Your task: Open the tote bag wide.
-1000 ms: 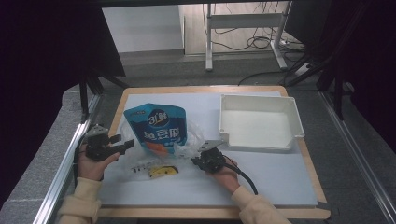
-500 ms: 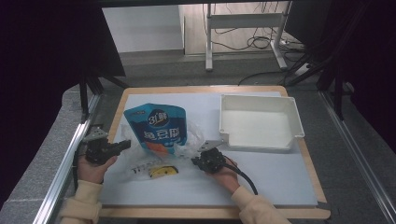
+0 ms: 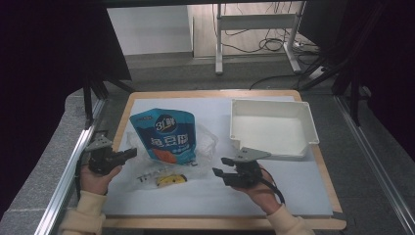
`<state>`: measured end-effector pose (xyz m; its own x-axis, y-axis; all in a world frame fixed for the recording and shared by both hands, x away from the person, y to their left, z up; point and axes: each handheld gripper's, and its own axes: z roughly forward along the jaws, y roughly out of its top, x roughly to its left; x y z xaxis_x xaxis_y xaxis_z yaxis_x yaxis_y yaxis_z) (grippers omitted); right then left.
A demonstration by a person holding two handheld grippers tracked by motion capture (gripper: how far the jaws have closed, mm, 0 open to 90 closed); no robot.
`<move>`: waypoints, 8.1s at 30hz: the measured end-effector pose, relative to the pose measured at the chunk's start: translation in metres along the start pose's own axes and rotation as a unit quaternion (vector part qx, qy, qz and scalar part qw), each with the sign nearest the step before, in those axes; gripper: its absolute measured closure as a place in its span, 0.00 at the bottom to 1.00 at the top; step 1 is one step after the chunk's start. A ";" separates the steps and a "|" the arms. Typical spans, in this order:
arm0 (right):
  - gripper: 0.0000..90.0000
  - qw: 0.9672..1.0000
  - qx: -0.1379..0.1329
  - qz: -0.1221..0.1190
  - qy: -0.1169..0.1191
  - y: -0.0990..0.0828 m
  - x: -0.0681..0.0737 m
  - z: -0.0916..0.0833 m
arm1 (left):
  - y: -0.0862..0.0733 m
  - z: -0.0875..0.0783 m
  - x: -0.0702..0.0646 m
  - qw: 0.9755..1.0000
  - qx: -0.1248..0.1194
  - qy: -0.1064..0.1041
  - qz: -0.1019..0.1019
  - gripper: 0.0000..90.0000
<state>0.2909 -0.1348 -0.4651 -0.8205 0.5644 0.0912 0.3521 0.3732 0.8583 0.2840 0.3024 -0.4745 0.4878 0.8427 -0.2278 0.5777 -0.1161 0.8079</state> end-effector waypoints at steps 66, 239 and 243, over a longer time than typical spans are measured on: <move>0.98 0.988 0.093 0.025 -0.119 0.045 -0.046 0.142 | -0.029 0.001 0.010 0.999 0.034 0.001 -0.016 1.00; 0.99 0.991 0.089 -0.026 0.099 0.009 0.043 0.112 | -0.060 0.031 0.017 0.994 0.102 -0.004 -0.033 0.99; 0.99 0.995 0.039 -0.028 0.083 0.033 0.036 0.068 | -0.059 0.032 0.016 0.994 0.101 -0.003 -0.033 0.99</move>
<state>0.3039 -0.0524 -0.4679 -0.9006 0.4138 0.1330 0.3328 0.4598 0.8233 0.2783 0.3064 -0.5434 0.4485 0.8487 -0.2804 0.7276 -0.1644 0.6660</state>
